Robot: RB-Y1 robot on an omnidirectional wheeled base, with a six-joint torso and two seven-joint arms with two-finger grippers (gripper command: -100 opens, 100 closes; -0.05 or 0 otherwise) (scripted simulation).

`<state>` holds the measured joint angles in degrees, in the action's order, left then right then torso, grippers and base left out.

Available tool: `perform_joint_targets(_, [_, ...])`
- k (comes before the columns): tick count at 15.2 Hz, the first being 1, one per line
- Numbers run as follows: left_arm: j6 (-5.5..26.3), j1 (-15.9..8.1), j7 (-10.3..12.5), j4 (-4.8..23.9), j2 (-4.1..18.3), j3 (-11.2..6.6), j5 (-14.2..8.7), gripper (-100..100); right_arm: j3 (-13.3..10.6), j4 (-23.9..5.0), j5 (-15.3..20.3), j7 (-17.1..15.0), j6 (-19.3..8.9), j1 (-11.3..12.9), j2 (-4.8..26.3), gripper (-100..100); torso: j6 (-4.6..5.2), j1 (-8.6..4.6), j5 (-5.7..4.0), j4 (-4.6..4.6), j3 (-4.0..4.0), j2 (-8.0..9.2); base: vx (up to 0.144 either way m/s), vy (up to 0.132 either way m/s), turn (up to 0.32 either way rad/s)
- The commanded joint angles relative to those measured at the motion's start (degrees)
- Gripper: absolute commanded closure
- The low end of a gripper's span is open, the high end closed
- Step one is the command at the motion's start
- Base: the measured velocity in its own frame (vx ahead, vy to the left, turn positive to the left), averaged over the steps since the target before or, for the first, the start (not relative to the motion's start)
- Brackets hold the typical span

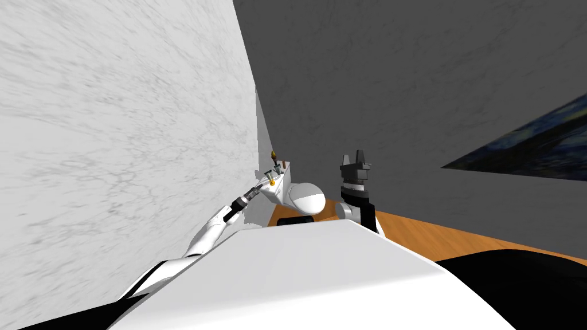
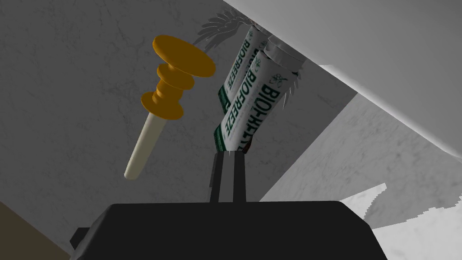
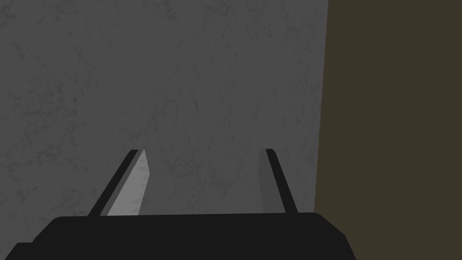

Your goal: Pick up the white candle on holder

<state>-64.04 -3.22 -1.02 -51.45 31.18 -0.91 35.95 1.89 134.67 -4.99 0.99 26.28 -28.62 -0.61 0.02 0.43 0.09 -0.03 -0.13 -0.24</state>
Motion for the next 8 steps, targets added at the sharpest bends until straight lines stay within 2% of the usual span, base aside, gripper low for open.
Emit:
perform_joint_targets(1, [0.0,0.7,0.8,-1.1,-0.9,-1.50,2.8,100,0.0,0.0,0.0,0.0,0.0,0.0,0.0,0,0.00,0.00,0.00,0.00,0.00,0.00,0.022,0.032,0.044])
perform_joint_targets(2, [0.2,1.5,1.8,-2.7,-2.1,-3.30,4.1,100,0.0,0.0,0.0,0.0,0.0,0.0,0.0,0,0.01,-0.01,0.00,0.00,0.00,-0.01,0.023,0.035,0.057])
perform_joint_targets(3, [0.2,1.5,1.8,-2.7,-2.1,-3.30,5.3,100,0.0,0.0,0.0,0.0,0.0,0.0,0.0,0,0.00,0.00,0.00,0.00,-0.01,-0.01,0.022,0.035,0.047])
perform_joint_targets(4, [0.3,2.4,2.7,-4.2,-3.3,-5.09,6.7,100,0.0,0.0,0.0,0.0,0.0,0.0,0.0,0,0.01,0.00,0.00,0.00,-0.01,-0.01,0.026,0.041,0.057])
perform_joint_targets(5, [0.3,2.4,2.7,-4.2,-3.3,-5.09,7.8,100,0.0,0.0,0.0,0.0,0.0,0.0,0.0,0,0.00,0.01,0.00,0.00,-0.01,-0.02,0.025,0.040,0.048])
perform_joint_targets(6, [0.2,2.0,2.3,-3.6,-2.8,-4.37,6.3,100,0.0,0.0,0.0,0.0,0.0,0.0,0.0,0,0.01,0.02,0.00,0.00,-0.01,-0.02,0.007,0.016,-0.011])
perform_joint_targets(7, [-0.7,1.2,1.9,-4.1,-1.2,-5.88,7.9,-100,0.0,0.0,0.0,0.0,0.0,0.0,0.0,0,0.02,-0.04,-0.01,0.00,0.01,0.01,-0.112,-0.037,-0.157])
perform_joint_targets(8, [-1.0,1.0,1.7,-4.4,-0.6,-6.16,8.3,-100,0.0,0.0,0.0,0.0,0.0,0.0,0.0,0,0.06,-0.18,-0.04,0.05,0.14,0.29,-0.206,-0.083,-0.155])
